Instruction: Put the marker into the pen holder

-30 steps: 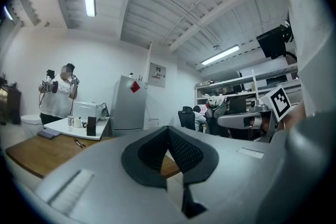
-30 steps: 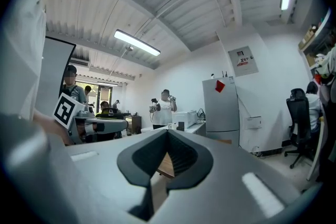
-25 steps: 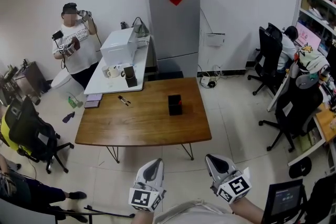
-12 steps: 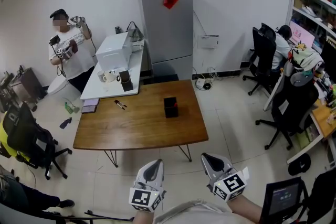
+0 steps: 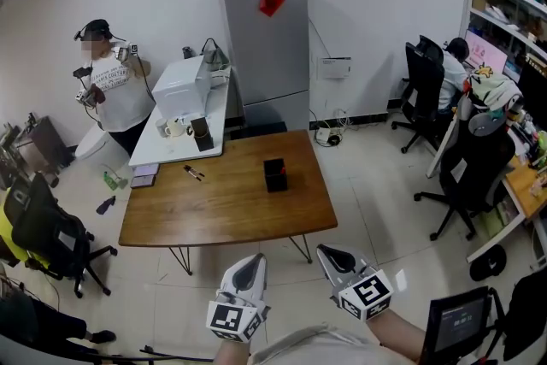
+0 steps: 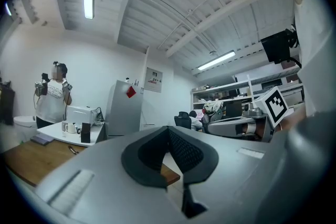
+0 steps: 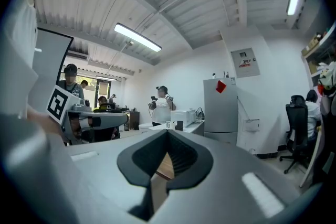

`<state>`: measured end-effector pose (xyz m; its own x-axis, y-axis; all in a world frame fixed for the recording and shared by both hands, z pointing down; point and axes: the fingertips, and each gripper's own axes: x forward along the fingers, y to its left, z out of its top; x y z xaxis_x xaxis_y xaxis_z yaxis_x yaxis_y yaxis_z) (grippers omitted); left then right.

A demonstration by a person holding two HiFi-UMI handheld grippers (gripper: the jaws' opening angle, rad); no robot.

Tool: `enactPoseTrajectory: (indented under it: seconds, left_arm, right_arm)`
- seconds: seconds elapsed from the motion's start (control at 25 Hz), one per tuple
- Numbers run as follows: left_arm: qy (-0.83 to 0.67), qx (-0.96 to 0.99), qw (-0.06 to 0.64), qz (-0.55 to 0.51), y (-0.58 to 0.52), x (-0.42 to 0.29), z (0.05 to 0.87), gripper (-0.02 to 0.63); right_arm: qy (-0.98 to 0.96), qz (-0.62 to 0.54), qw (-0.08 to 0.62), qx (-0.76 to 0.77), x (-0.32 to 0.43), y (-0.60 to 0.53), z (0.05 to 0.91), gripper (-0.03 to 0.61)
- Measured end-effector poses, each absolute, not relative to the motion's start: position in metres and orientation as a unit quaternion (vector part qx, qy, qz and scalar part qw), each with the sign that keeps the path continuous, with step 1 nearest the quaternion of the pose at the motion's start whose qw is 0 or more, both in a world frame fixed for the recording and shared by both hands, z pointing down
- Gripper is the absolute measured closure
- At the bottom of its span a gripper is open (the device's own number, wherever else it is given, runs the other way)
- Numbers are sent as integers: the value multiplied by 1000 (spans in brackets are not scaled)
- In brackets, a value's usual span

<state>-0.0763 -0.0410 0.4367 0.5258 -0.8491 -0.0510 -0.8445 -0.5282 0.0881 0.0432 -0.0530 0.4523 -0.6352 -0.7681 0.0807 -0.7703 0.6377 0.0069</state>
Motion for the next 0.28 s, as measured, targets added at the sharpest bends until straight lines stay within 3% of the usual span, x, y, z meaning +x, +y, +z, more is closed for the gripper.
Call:
enactPoseTrajectory:
  seconds: [0.28]
  left_arm:
    - [-477, 878, 24, -44, -44, -69, 432, 598]
  right_arm:
    - [-906, 37, 36, 420, 42, -58, 453, 577]
